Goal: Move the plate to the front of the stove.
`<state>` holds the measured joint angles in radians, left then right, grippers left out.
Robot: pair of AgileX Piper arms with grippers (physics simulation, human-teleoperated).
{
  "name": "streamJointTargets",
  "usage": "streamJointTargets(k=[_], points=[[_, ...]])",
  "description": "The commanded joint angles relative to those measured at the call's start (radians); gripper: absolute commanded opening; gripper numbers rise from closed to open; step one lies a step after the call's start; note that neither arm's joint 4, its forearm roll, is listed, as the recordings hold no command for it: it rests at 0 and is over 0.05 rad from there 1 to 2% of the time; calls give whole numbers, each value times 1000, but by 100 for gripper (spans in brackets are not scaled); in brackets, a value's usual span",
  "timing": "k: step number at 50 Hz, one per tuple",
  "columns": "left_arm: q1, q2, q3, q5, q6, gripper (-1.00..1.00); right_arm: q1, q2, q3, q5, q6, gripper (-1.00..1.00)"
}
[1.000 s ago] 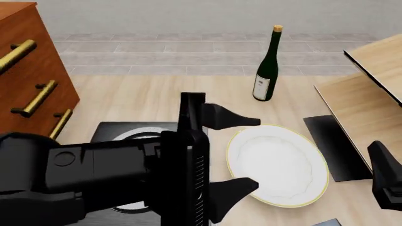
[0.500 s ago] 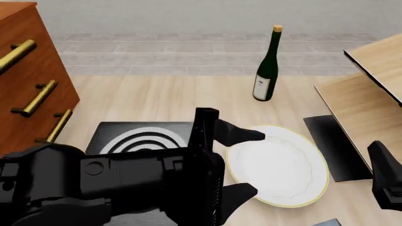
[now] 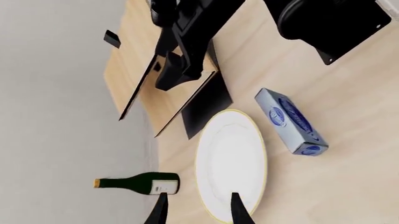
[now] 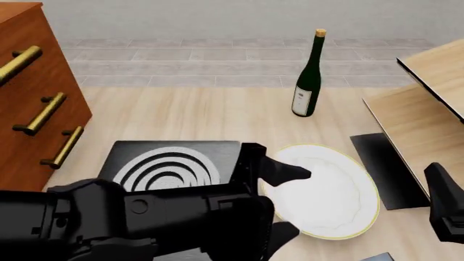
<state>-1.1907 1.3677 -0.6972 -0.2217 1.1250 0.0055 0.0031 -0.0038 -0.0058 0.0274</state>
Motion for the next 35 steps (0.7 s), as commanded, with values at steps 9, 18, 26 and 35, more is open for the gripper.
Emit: streamJointTargets(k=[9,18,26,35], points=[[-17,80,6,-52,0,100,0,-1,0,-1,1,100],[-10,104,15,-75,9,100,0,-1,0,-1,1,100],[-19,137,18,-94,13,100,0,-1,0,-2,1,100],[-13,177,32,-131,28,100,0,-1,0,-2,1,100]])
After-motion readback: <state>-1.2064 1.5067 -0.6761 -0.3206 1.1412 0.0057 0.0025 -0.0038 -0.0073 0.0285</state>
